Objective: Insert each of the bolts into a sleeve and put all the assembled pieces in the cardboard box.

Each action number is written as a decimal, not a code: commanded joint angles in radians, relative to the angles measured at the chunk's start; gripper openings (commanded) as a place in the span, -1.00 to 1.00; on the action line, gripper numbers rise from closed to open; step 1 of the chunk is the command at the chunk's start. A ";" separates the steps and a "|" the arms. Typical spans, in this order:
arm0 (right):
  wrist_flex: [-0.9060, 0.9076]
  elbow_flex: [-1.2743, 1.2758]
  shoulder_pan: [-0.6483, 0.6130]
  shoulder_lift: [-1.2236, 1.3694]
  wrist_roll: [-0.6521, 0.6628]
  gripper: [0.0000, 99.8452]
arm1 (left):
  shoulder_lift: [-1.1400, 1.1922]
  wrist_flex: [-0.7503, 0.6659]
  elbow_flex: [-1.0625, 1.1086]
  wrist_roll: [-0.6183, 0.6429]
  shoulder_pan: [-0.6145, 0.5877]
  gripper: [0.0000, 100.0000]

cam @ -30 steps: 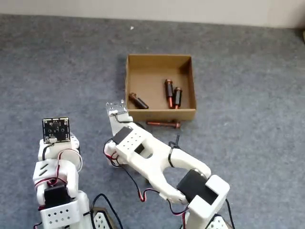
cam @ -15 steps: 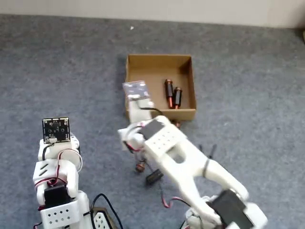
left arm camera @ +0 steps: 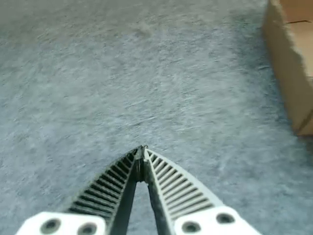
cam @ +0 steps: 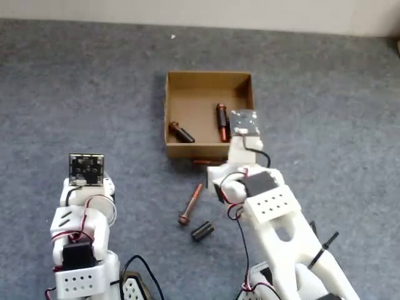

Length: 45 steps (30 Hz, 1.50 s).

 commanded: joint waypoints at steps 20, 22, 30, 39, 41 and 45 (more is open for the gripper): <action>-0.361 0.236 0.375 -0.232 -0.094 -0.99 | 0.001 0.255 -0.289 -0.258 0.357 -0.80; -0.371 0.236 0.404 -0.232 -0.120 -0.99 | 0.001 0.273 -0.295 -0.262 0.394 -0.80; -0.371 0.228 0.484 -0.232 -0.123 -0.99 | 0.002 0.275 -0.297 -0.255 0.478 -0.68; -0.371 0.226 0.503 -0.232 -0.123 -0.99 | 0.113 0.270 -0.326 -0.255 0.510 -0.68; -0.371 0.226 0.529 -0.232 -0.123 -0.99 | 0.226 0.269 -0.389 -0.255 0.512 -0.68; -0.371 0.226 0.579 -0.232 -0.169 -0.99 | 0.509 0.269 -0.576 -0.261 0.549 -0.68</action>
